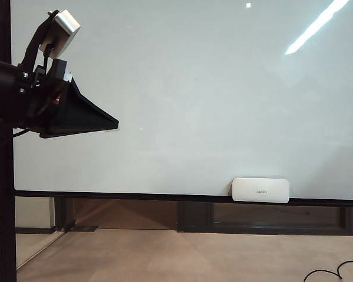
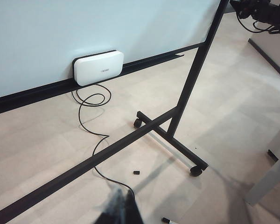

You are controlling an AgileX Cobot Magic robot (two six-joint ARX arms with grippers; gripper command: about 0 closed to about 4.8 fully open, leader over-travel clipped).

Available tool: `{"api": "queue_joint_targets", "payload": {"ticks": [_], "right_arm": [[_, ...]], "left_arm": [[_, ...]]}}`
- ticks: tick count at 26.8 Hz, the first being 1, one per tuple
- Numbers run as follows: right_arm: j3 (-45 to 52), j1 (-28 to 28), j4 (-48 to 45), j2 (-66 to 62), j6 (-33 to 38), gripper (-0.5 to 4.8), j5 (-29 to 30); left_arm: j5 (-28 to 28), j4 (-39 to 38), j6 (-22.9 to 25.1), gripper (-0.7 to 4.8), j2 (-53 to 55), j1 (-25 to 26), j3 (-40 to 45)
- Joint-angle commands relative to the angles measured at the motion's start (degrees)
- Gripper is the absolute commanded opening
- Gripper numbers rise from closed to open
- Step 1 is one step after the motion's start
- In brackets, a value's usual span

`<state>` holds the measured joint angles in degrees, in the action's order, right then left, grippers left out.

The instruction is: Reach to the right to find the marker pen, pick it up, and write the number 20 on the whiteboard.

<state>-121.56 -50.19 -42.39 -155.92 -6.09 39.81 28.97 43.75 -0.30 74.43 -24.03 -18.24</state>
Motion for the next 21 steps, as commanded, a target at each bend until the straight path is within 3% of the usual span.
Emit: {"api": "queue_joint_targets", "payload": {"ticks": [1, 12, 14, 17, 21], "right_arm": [[-0.3, 0.1, -1.2, 0.4, -0.2, 2.41, -1.0], [-4.6, 0.3, 1.6, -1.4, 0.1, 2.25, -0.8], [-4.6, 0.4, 1.6, -1.4, 0.1, 1.71, -1.0], [-4.6, 0.7, 1.9, -1.4, 0.1, 1.51, -1.2], [-4.6, 1.7, 2.3, -1.4, 0.1, 0.45, -1.4]], "left_arm": [[0.4, 0.4, -0.4, -0.05, -0.1, 0.0, -0.2], [0.4, 0.0, -0.6, -0.05, -0.1, 0.0, -0.2], [0.4, 0.0, -0.6, -0.05, -0.1, 0.0, -0.2], [0.2, 0.0, -0.5, -0.05, -0.1, 0.0, -0.2], [0.2, 0.0, -0.5, -0.05, -0.1, 0.0, -0.2]]}}
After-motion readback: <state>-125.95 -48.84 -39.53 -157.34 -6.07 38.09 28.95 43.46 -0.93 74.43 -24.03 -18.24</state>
